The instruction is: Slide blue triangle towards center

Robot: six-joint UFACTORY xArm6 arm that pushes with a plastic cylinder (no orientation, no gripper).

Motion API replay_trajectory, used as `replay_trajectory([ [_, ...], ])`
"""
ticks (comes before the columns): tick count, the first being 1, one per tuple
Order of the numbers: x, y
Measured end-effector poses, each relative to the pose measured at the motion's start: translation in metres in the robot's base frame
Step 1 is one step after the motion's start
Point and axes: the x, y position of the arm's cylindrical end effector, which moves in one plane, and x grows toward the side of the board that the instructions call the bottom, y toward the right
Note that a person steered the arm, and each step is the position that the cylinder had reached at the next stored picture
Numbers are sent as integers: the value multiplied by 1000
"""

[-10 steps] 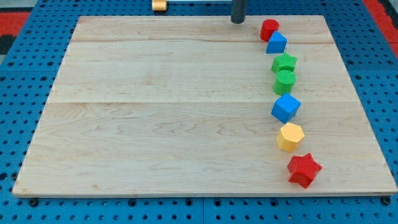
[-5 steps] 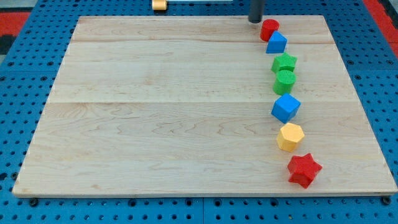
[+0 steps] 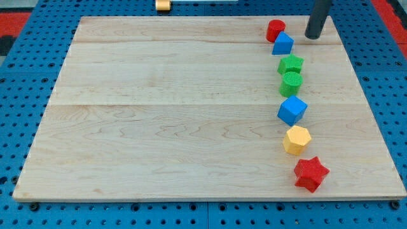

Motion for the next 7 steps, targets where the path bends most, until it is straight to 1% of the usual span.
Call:
replay_trajectory([
  [2,14,-4],
  [4,14,-4],
  [5,14,-15],
  [6,14,-45],
  [7,14,-89],
])
